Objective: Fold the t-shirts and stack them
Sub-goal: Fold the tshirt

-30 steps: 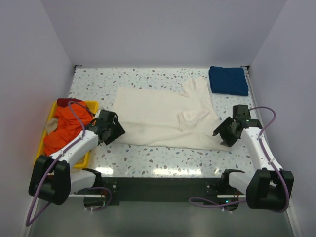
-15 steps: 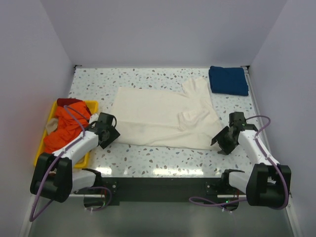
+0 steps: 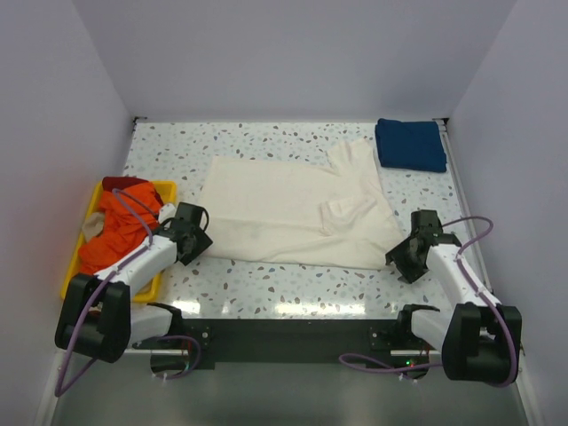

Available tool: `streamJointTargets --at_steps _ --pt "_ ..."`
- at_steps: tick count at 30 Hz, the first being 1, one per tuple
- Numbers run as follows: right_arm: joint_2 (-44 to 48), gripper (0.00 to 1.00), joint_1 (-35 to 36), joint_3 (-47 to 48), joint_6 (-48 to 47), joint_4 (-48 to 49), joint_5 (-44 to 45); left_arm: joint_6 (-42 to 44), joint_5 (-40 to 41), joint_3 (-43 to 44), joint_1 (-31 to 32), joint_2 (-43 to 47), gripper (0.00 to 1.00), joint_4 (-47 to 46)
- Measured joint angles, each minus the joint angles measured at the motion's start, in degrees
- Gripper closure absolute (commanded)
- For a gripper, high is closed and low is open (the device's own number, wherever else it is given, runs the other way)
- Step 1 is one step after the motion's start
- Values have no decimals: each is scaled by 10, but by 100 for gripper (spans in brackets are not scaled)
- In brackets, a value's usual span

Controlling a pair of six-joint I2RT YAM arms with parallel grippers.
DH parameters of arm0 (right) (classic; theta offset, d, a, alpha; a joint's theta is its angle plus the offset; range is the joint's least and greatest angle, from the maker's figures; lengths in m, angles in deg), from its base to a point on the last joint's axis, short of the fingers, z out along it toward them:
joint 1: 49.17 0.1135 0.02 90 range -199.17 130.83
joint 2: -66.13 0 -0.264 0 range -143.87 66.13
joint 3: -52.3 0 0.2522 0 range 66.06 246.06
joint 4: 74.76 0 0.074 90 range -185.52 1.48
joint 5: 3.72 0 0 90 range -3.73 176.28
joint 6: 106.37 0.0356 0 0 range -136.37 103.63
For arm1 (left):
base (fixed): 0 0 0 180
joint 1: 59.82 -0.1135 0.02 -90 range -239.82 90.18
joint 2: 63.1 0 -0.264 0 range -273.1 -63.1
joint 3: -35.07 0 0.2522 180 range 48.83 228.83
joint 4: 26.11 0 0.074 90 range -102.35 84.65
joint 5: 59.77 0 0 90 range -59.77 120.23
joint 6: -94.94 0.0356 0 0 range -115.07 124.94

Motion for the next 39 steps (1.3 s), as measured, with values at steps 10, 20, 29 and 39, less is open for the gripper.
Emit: streamJointTargets --at_steps 10,20,29,39 --pt "18 45 0 -32 33 70 33 12 0 -2 -8 0 41 -10" --pt "18 68 0 -49 34 132 41 15 5 -7 -15 -2 55 -25" --pt "7 100 0 -56 7 180 30 24 8 -9 -17 -16 100 -47" --pt "54 100 0 15 -42 166 -15 62 -22 46 -19 27 100 -4"
